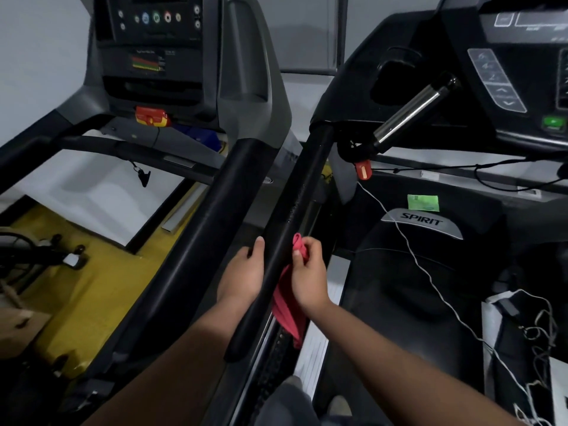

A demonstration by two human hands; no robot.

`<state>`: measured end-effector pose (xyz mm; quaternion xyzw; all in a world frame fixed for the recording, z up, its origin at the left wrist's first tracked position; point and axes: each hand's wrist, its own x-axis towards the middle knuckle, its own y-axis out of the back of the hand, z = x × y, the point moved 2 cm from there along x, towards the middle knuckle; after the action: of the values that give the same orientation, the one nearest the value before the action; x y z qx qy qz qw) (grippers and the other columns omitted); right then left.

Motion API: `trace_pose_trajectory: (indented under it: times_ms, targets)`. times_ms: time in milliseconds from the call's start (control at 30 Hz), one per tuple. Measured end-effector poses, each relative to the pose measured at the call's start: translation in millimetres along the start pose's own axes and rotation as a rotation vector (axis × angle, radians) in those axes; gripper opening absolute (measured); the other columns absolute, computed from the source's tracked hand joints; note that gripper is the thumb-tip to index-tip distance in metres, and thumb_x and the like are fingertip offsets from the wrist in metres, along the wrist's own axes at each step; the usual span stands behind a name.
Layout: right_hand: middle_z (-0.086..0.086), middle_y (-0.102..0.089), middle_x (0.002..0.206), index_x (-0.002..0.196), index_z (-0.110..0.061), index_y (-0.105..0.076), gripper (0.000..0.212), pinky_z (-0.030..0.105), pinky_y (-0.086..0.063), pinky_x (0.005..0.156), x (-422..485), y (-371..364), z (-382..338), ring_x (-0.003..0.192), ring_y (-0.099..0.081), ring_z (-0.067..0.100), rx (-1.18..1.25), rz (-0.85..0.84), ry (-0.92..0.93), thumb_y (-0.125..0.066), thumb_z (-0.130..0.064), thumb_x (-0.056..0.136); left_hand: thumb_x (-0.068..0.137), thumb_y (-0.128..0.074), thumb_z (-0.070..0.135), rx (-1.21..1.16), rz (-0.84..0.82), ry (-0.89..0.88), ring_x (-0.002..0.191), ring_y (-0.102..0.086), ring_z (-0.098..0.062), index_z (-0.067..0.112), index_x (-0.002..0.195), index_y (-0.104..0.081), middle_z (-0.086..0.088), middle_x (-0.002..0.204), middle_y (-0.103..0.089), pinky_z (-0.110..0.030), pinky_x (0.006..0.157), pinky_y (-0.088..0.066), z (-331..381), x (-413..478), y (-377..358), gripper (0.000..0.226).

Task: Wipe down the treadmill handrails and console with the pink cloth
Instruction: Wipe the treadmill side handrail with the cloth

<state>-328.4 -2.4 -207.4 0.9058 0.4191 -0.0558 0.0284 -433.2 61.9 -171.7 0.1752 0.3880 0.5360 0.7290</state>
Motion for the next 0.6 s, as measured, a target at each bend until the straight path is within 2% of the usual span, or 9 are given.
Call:
trace_pose_trajectory:
  times_ms: [67, 200, 267, 333, 433, 533, 600]
  targets:
    - [-0.012, -0.06, 0.091, 0.111, -0.025, -0.05, 0.017, 0.023, -0.047, 0.078, 0, -3, 1, 0.082, -0.059, 0.004, 0.073, 0.036, -0.061, -0.043, -0.014, 0.099, 0.088, -0.023, 0.07, -0.014, 0.007, 0.018, 0.113, -0.056, -0.025, 0.02, 0.13, -0.054, -0.006, 0.125, -0.059, -0.047, 0.1, -0.042, -2, 0, -1, 0.072]
    - [-0.021, -0.056, 0.101, 0.12, -0.022, -0.052, 0.023, 0.003, -0.04, 0.078, -28, -8, -2, 0.092, -0.055, -0.013, 0.078, 0.047, -0.034, -0.045, -0.014, 0.099, 0.088, -0.023, 0.07, -0.021, 0.01, 0.018, 0.102, -0.06, -0.022, 0.022, 0.122, -0.058, -0.003, 0.113, -0.063, -0.046, 0.095, -0.045, -2, 0, -1, 0.069]
    - [-0.017, -0.059, 0.107, 0.117, -0.021, -0.055, 0.022, 0.005, -0.04, 0.086, -32, -5, -3, 0.1, -0.054, -0.01, 0.07, 0.06, -0.003, -0.046, -0.015, 0.099, 0.09, -0.024, 0.068, -0.017, 0.01, 0.012, 0.103, -0.06, -0.022, 0.021, 0.122, -0.058, -0.003, 0.114, -0.063, -0.044, 0.095, -0.044, -1, 0, 0, 0.067]
    - [-0.012, -0.063, 0.107, 0.114, -0.02, -0.06, 0.021, 0.015, -0.044, 0.092, -24, -3, -1, 0.102, -0.058, -0.001, 0.111, 0.091, -0.05, -0.046, -0.016, 0.099, 0.091, -0.024, 0.066, -0.011, 0.007, 0.016, 0.11, -0.057, -0.023, 0.02, 0.128, -0.055, -0.004, 0.122, -0.061, -0.042, 0.097, -0.042, -1, 0, 0, 0.067]
    - [-0.003, -0.067, 0.1, 0.112, -0.013, -0.061, 0.021, 0.02, -0.051, 0.087, -7, -7, 4, 0.092, -0.063, 0.007, 0.301, 0.142, -0.243, -0.046, -0.009, 0.098, 0.088, -0.025, 0.07, -0.026, -0.004, 0.02, 0.113, -0.056, -0.024, 0.022, 0.13, -0.054, -0.004, 0.125, -0.06, -0.044, 0.1, -0.042, -3, 2, -1, 0.07]
    - [0.011, -0.068, 0.093, 0.11, -0.013, -0.061, 0.021, 0.034, -0.056, 0.077, 5, -21, 9, 0.082, -0.065, 0.023, 0.665, 0.029, -0.574, -0.044, -0.01, 0.098, 0.086, -0.027, 0.07, -0.053, 0.007, 0.003, 0.102, -0.06, -0.022, 0.026, 0.119, -0.057, -0.001, 0.113, -0.063, -0.044, 0.095, -0.046, -4, 4, -1, 0.063]
    - [0.011, -0.065, 0.084, 0.11, -0.013, -0.06, 0.02, 0.031, -0.056, 0.065, 9, -29, 7, 0.074, -0.063, 0.024, 0.691, -0.054, -0.729, -0.045, -0.018, 0.097, 0.083, -0.029, 0.071, -0.065, 0.037, -0.013, 0.099, -0.06, -0.02, 0.03, 0.112, -0.057, 0.001, 0.108, -0.062, -0.044, 0.092, -0.047, -4, 5, -1, 0.057]
